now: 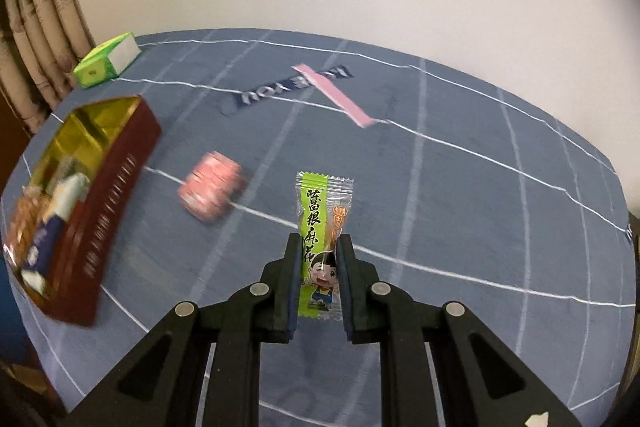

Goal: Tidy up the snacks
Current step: 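Grasp the pink patterned snack with the left gripper while the right holds the candy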

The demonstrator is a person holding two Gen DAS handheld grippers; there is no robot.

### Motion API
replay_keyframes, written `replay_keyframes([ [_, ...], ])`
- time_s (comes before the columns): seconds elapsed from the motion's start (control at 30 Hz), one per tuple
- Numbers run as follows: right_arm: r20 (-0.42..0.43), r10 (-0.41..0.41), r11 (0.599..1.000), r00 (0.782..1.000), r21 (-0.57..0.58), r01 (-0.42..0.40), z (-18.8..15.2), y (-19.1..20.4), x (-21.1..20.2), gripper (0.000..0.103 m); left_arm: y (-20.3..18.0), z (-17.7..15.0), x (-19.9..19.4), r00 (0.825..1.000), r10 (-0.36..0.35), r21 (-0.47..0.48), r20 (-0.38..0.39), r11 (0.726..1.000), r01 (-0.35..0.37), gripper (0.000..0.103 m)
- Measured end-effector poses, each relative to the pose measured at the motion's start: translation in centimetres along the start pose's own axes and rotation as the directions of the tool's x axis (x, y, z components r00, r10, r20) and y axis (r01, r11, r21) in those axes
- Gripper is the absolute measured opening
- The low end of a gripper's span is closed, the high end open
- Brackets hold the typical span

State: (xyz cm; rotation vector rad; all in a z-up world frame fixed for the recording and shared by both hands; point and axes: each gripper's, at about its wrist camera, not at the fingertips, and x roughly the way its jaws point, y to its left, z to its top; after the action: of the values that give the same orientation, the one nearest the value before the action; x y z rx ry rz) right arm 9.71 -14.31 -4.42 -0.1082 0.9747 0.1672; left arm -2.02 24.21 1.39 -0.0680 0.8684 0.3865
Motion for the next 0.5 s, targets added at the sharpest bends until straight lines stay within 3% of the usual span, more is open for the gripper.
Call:
replay_keyframes([
  [0.27, 0.020, -0.028, 1.000, 0.999, -0.002, 0.028, -1.7, -2.7, 0.7, 0.016, -10.6, 1.4, -3.8, 0.986, -0.160, 0.153, 0.039, 0.976, 0.153, 0.065],
  [0.5, 0.033, -0.048, 0.999, 0.998, -0.011, 0.049, -2.7, -4.1, 1.3, 0.016, -20.2, 1.4, -3.2, 0.959, -0.283, 0.278, 0.003, 0.922, 0.271, 0.065],
])
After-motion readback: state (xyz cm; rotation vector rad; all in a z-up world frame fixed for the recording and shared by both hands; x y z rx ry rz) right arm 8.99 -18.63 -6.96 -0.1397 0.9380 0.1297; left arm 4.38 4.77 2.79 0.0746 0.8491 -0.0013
